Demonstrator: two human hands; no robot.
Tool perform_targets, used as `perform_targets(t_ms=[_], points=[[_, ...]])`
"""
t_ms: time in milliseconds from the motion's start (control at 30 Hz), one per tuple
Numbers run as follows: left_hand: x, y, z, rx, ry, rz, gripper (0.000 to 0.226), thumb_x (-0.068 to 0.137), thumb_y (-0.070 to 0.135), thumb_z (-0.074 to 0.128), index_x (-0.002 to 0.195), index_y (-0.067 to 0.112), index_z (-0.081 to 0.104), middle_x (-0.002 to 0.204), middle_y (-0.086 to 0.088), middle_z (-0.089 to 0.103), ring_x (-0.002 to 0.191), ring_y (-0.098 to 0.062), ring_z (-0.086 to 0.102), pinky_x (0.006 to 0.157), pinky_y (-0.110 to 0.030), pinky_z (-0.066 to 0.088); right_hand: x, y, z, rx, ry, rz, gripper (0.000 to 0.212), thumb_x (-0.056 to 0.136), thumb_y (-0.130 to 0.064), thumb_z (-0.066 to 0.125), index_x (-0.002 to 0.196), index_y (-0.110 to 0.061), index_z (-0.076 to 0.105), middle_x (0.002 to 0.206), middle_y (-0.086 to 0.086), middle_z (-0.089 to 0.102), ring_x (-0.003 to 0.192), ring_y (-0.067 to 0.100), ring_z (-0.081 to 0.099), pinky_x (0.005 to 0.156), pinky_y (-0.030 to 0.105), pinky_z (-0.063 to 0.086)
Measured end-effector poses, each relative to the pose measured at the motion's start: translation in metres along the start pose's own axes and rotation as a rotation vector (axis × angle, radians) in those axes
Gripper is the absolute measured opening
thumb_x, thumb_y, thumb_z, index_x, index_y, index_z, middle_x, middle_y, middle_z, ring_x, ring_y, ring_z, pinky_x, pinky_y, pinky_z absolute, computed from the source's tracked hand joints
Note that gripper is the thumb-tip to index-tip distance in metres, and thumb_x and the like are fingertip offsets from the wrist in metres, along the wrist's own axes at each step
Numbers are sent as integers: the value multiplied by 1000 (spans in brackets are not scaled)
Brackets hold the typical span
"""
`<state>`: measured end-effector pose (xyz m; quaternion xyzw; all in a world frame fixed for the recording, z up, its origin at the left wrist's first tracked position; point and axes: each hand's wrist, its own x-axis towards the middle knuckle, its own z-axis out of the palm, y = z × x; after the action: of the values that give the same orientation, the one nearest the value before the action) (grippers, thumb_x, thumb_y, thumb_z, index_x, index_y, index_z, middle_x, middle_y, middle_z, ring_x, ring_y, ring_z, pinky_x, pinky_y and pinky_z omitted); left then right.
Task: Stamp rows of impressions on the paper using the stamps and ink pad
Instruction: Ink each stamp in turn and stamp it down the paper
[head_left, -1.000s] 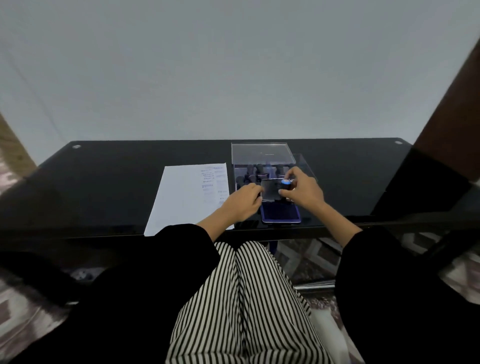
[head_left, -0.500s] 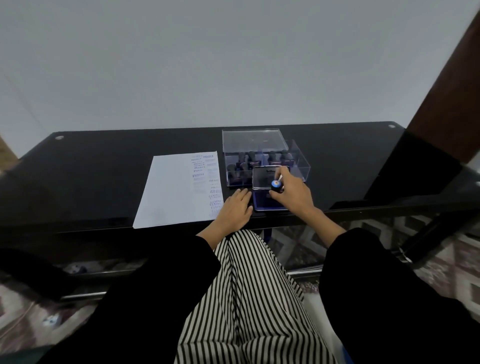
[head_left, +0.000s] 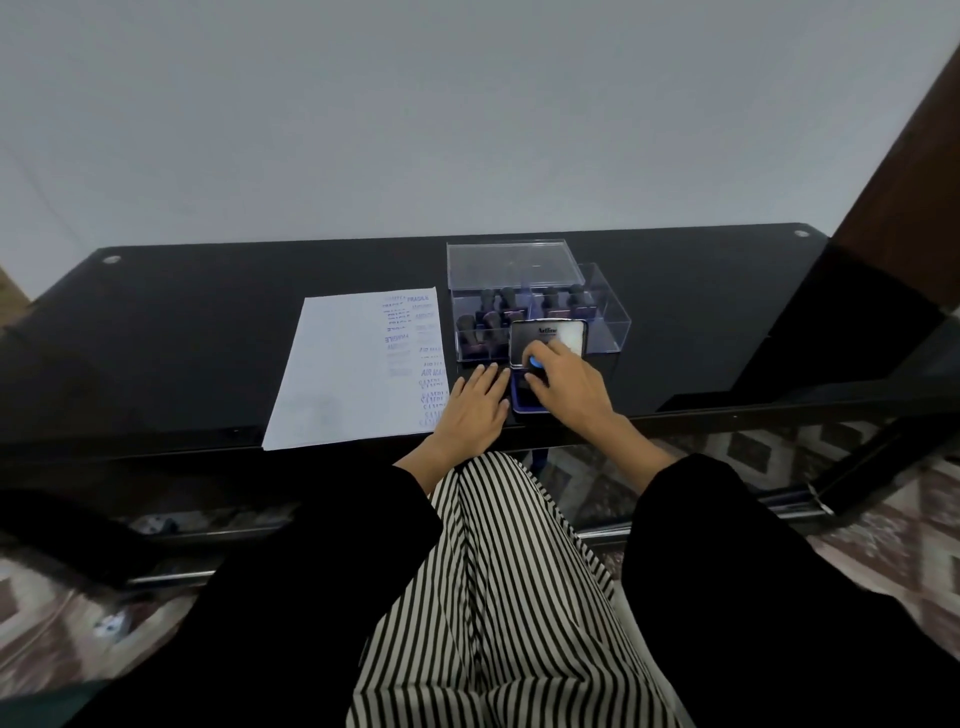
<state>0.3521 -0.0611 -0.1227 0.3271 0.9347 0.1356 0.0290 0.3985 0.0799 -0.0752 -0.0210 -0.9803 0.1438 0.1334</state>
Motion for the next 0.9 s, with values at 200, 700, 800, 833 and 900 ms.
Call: perform_targets(t_ms=[200,700,800,833,900], points=[[1,-1,-1,39,-9,12,51,103,28,23,150,12,11,158,-8,11,147,-23,7,119,-41,10,4,-5,9,-34,2,-4,13,95,-15,41,107,-9,45,108,10,55,95,28,54,66,35,42],[1,1,-3,56,-31,7,51,103,27,22,150,12,10,158,-8,9,147,-23,5,119,-42,9,-11,-13,38,-131,267,51,8,90,-8,49,96,-10,53,93,7,58,85,25,55,69,36,39],[1,1,-3,60,-36,6,51,103,27,22,150,12,10,158,-8,9,147,-24,5,119,-43,9,-4,-10,35,-95,210,56,11,95,-13,41,101,-12,49,100,6,56,92,24,53,76,37,39],[1,1,-3,59,-38,4,51,103,27,22,150,12,10,158,-8,8,147,-24,5,119,-43,9,-3,-10,34,-84,203,57,11,95,-13,40,101,-12,49,101,6,56,93,25,54,77,38,40],[1,1,-3,57,-41,2,51,103,27,22,150,12,10,159,-8,8,147,-24,4,119,-43,8,0,-9,34,-64,195,60,10,95,-13,39,101,-12,48,101,7,56,93,25,54,77,39,40]])
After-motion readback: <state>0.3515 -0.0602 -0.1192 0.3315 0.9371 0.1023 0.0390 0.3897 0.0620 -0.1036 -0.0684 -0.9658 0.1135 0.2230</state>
